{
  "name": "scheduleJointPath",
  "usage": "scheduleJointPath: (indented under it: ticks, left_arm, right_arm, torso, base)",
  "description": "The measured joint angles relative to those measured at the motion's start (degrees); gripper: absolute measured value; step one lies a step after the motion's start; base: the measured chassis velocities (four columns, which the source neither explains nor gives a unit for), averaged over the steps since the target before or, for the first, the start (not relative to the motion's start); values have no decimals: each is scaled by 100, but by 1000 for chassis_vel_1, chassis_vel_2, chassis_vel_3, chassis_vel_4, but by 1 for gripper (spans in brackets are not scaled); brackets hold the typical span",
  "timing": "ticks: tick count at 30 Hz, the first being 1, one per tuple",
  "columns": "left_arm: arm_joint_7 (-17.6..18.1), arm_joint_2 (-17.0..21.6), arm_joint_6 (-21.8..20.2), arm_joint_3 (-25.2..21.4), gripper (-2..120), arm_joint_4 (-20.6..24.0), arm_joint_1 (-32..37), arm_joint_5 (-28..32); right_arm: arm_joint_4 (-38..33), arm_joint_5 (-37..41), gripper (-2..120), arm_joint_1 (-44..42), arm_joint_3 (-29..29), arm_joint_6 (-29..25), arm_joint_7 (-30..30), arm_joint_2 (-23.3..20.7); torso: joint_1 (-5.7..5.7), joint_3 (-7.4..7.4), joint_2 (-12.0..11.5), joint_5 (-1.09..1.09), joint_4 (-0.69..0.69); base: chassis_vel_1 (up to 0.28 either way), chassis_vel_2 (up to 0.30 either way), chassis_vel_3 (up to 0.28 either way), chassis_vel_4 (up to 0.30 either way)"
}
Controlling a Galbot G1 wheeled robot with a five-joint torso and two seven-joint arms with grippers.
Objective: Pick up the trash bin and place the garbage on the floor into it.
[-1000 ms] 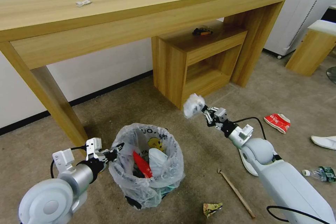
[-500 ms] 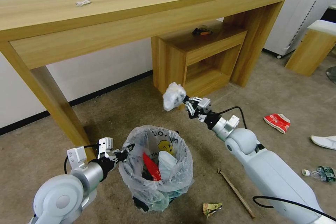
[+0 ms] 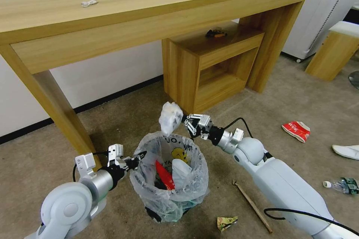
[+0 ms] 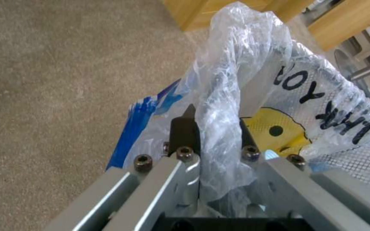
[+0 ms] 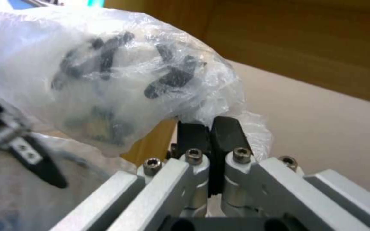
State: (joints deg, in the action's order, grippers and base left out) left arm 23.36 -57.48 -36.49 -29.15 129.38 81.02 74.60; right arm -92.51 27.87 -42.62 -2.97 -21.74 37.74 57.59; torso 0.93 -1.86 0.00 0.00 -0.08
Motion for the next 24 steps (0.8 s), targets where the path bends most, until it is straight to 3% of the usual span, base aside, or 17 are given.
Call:
scheduleJointPath:
  ticks: [10,24]
  left_arm:
    - [-12,5,0,-18,3,-33,-3,-6]
    - [-20,-24,0,-49,3,81,110,-84]
  right_arm:
    - [-419,10,0,-352,410,35,817,-336]
    - [-552,-275,0,-637,815,67,1336,-506]
  torso:
    - [0,0,0,0,-1]
    - [0,0,0,1,0]
  base:
    - [0,0,0,0]
    - [0,0,0,0]
